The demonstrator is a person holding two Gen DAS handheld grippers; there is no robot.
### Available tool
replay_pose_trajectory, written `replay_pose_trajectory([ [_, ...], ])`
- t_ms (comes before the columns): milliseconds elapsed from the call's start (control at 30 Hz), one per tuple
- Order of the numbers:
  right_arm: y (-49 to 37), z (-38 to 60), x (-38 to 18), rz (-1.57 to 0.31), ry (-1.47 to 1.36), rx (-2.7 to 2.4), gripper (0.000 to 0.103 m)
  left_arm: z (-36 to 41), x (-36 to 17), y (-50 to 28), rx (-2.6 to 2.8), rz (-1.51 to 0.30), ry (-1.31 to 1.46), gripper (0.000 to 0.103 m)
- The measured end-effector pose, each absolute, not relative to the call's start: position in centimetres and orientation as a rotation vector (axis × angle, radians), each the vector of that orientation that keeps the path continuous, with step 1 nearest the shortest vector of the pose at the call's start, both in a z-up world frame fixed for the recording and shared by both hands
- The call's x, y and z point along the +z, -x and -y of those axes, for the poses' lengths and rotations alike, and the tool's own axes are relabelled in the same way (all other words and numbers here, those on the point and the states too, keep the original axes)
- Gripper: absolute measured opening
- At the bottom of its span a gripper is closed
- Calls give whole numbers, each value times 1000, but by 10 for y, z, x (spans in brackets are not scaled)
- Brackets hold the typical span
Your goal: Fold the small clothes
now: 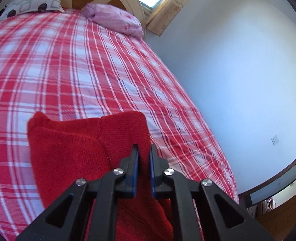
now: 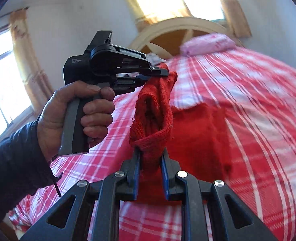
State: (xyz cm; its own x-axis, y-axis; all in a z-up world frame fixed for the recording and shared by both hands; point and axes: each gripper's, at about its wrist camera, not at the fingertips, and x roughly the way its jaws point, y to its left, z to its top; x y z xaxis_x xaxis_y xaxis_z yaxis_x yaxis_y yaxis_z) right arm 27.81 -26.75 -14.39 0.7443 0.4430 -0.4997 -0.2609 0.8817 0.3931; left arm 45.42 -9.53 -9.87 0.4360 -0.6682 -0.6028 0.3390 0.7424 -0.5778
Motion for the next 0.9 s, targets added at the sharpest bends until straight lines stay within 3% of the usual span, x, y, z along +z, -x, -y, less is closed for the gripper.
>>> replay_pose_trajectory([
  [433, -271, 315, -184, -738, -507, 362, 19, 172, -132, -458, -673, -1019, 274, 8],
  [600, -267, 325, -188, -750, -520, 338, 22, 186, -128, -449, -659, -1015, 169, 16],
  [633, -264, 331, -189, -756, -533, 327, 23, 184, -124, -444, -670, -1006, 166, 20],
  [700, -261, 338, -190, -755, -536, 287, 28, 178, -113, -430, -680, -953, 124, 40],
  [733, -257, 343, -188, -747, -529, 243, 34, 171, -107, -419, -655, -909, 85, 61],
  [767, -254, 347, -186, -733, -529, 222, 42, 161, -101, -407, -634, -857, 61, 75],
  [833, -247, 350, -174, -680, -499, 172, 42, 144, -96, -387, -602, -803, 29, 83],
  [900, -246, 348, -161, -632, -484, 177, 42, 127, -98, -368, -565, -778, -8, 84],
])
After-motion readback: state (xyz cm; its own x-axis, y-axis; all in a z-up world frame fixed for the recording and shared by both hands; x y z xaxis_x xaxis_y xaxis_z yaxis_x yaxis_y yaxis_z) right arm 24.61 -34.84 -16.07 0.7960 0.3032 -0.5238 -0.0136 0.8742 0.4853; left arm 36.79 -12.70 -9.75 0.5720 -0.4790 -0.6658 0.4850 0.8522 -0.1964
